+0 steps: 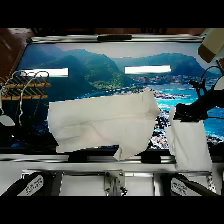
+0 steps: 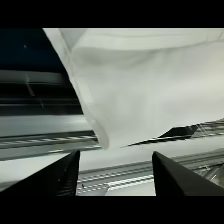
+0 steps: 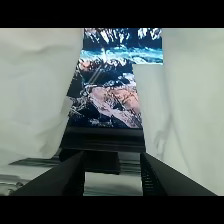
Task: Fold the shirts.
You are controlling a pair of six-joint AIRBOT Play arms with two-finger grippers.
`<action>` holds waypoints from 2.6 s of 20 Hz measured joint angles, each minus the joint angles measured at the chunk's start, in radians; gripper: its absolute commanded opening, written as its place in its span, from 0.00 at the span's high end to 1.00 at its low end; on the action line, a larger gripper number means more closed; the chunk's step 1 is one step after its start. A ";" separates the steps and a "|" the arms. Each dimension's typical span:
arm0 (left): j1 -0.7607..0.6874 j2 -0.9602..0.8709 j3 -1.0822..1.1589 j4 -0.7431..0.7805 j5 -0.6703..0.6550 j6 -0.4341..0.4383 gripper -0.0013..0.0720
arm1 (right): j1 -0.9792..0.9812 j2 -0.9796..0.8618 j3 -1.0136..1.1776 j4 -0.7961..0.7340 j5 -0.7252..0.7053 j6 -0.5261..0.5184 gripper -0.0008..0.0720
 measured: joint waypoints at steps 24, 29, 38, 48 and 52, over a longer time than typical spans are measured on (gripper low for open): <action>-0.036 0.023 -0.160 -0.063 0.259 -0.030 0.95 | 0.398 0.016 -0.541 0.234 -0.377 0.026 0.70; -0.037 0.026 -0.140 -0.062 0.259 0.006 0.95 | 0.428 0.035 -0.543 0.222 -0.424 0.063 0.90; -0.037 0.014 0.154 -0.071 0.300 0.056 0.95 | 0.435 0.095 -0.222 0.103 -0.550 0.051 0.90; -0.037 -0.303 0.360 -0.262 0.514 0.025 0.35 | 0.435 -0.351 0.187 0.079 -0.724 0.134 0.40; -0.037 -0.398 0.422 -0.317 0.520 0.024 0.07 | 0.431 -0.417 0.223 0.089 -0.733 0.149 0.11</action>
